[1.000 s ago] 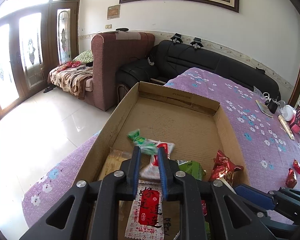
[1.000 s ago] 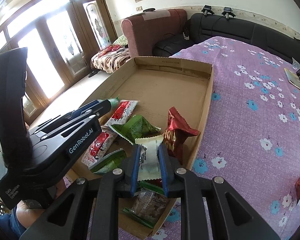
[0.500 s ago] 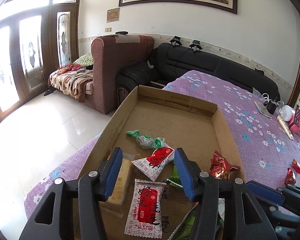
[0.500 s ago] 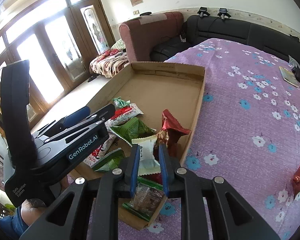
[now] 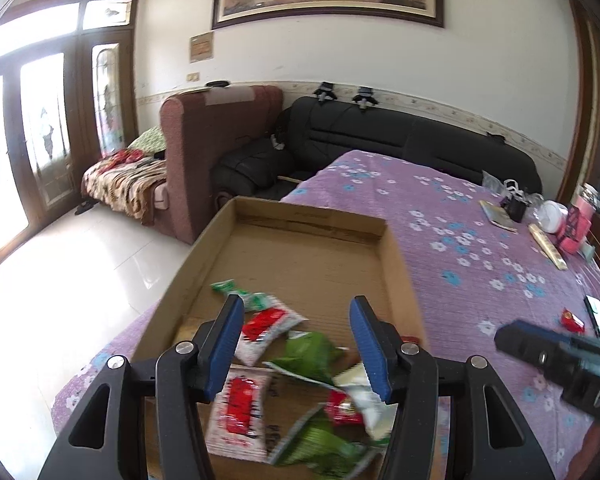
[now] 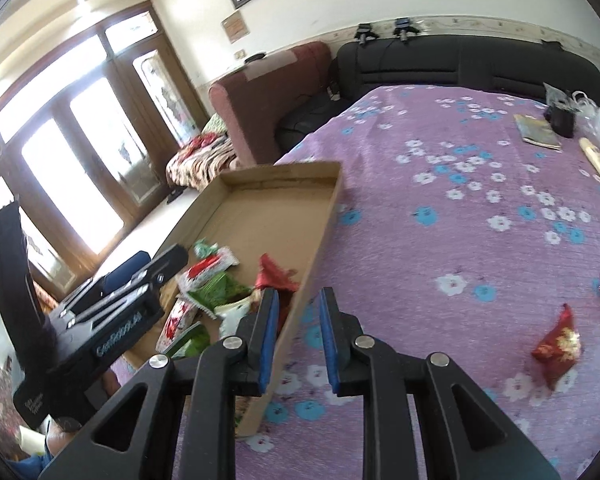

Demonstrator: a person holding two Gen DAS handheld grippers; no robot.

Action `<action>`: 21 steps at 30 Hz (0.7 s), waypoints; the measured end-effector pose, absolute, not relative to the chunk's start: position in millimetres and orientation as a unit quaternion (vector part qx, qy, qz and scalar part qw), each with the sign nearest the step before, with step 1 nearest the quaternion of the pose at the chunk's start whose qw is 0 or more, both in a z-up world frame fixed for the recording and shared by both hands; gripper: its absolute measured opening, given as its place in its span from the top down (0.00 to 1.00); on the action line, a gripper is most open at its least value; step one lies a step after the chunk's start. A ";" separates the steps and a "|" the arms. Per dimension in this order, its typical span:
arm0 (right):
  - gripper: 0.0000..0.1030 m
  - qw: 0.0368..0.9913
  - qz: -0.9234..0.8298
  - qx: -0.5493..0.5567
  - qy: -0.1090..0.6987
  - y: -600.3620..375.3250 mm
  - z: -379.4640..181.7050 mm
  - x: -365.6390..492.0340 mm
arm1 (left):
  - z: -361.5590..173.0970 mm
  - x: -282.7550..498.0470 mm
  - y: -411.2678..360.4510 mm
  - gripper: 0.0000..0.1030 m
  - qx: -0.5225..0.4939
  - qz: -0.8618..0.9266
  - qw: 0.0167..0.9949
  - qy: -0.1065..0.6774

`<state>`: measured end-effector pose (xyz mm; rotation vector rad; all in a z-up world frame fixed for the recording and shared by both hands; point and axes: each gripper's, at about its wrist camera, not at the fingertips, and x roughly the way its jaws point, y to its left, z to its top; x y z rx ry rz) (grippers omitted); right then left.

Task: Organize snacks
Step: 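Move both open grippers back toward the red packets on the table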

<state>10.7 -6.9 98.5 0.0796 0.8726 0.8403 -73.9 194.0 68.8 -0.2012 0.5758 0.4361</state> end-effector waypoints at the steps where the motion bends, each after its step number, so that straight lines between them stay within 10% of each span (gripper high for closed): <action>1: 0.81 0.825 0.389 0.043 0.408 -15.3 101.2 14.4 | 70.7 -72.9 188.5 0.43 -0.094 0.208 0.932 0.281; 21: 0.73 0.880 0.202 0.160 0.400 -231.5 76.9 127.2 | 84.5 -29.5 42.0 0.34 0.018 0.071 0.942 0.326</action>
